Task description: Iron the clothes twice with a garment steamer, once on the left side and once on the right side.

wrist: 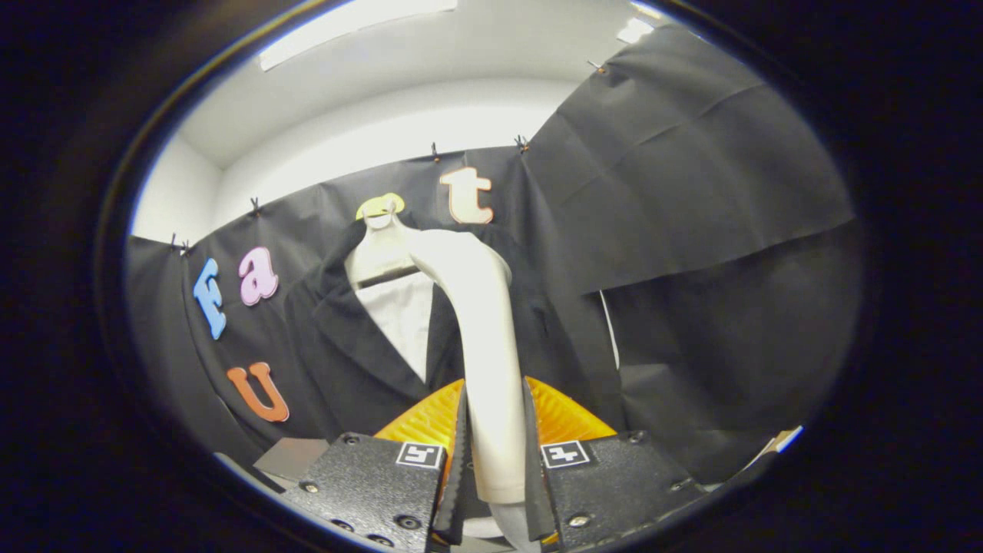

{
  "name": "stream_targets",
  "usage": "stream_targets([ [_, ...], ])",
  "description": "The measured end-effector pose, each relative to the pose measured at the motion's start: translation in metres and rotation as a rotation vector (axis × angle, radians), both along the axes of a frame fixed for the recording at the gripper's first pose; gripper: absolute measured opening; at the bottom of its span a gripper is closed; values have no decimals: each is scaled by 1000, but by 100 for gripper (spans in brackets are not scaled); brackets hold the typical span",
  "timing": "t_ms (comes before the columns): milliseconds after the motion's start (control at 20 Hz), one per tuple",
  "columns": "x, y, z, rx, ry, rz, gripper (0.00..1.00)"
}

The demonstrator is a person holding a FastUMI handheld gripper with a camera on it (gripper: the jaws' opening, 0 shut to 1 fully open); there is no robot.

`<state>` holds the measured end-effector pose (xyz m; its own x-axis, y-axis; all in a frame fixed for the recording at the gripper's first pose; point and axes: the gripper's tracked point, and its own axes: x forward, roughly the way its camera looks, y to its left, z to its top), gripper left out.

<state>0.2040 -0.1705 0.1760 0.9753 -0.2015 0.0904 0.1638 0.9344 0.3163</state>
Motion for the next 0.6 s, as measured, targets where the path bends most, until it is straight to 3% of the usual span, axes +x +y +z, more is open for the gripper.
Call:
stream_targets([
  [200, 30, -6, 32, -26, -46, -16, 33],
  [600, 83, -9, 40, -70, -27, -56, 33],
])
